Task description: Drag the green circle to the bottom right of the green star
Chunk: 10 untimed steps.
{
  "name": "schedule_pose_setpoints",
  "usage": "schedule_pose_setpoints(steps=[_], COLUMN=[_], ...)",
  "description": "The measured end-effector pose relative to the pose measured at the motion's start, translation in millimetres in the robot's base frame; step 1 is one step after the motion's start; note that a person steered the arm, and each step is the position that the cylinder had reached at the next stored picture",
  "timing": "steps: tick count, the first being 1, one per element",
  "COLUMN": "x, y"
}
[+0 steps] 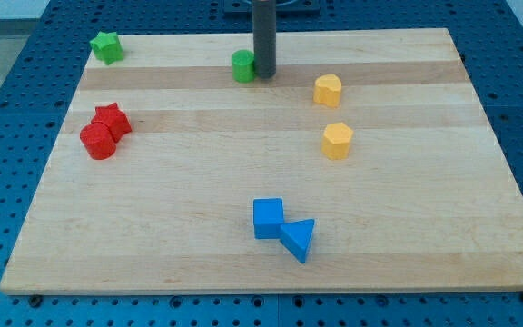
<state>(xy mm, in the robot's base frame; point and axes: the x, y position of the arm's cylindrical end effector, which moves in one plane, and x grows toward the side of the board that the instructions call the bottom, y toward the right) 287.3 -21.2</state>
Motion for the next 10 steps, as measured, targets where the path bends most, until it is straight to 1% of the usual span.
schedule_pose_setpoints(steps=[1,2,5,8,10], x=[-1,-8,-34,-37,-46], y=[-21,-26,-69,-144,-181])
